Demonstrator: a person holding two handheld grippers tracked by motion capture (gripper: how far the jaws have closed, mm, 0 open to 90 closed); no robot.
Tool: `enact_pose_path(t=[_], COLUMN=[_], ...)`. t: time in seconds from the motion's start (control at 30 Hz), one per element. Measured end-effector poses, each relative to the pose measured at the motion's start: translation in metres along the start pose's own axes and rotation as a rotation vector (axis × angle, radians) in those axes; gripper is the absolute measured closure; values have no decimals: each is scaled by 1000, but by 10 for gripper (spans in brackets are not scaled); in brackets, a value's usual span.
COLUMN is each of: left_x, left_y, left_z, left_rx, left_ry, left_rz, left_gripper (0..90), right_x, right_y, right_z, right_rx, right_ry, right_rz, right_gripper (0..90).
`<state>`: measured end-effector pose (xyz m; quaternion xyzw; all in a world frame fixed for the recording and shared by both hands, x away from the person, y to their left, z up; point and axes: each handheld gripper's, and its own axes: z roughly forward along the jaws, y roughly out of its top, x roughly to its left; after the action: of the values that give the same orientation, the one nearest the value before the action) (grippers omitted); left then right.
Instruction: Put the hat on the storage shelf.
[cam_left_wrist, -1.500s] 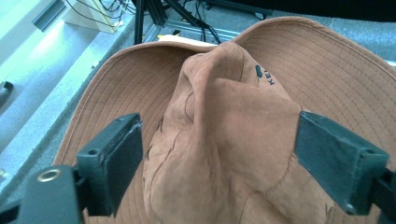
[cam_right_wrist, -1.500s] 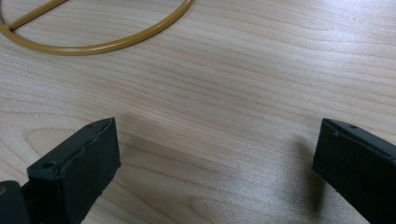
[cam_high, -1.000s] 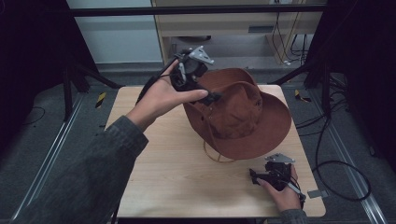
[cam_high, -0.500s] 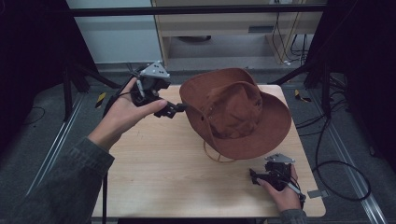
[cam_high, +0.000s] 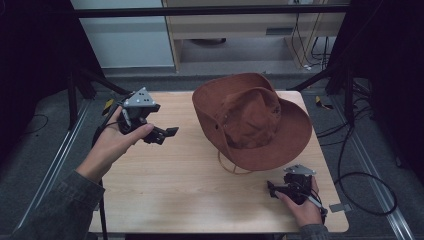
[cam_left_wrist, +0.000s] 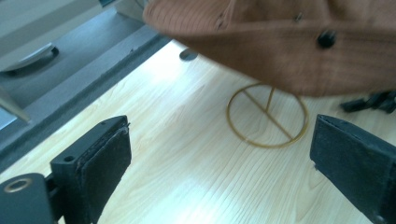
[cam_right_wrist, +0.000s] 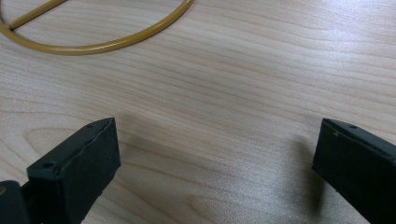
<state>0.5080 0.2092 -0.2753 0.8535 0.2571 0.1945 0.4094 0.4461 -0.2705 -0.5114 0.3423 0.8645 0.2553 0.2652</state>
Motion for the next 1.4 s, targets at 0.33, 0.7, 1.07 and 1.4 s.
enact_pose_path(t=[0.33, 0.7, 1.07, 1.4], left_x=[2, 4, 4, 9], left_y=[-34, -51, -69, -96], left_z=[14, 18, 24, 32], left_rx=[48, 56, 60, 78], left_ry=[-6, 9, -2, 9], left_rz=[-31, -57, -71, -111], left_gripper=[55, 57, 35, 35], right_x=[0, 0, 0, 0], right_y=[0, 0, 0, 0], right_z=[0, 0, 0, 0], right_rx=[0, 0, 0, 0], right_ry=[0, 0, 0, 0], right_rz=[1, 0, 0, -1], right_gripper=[8, 7, 7, 7])
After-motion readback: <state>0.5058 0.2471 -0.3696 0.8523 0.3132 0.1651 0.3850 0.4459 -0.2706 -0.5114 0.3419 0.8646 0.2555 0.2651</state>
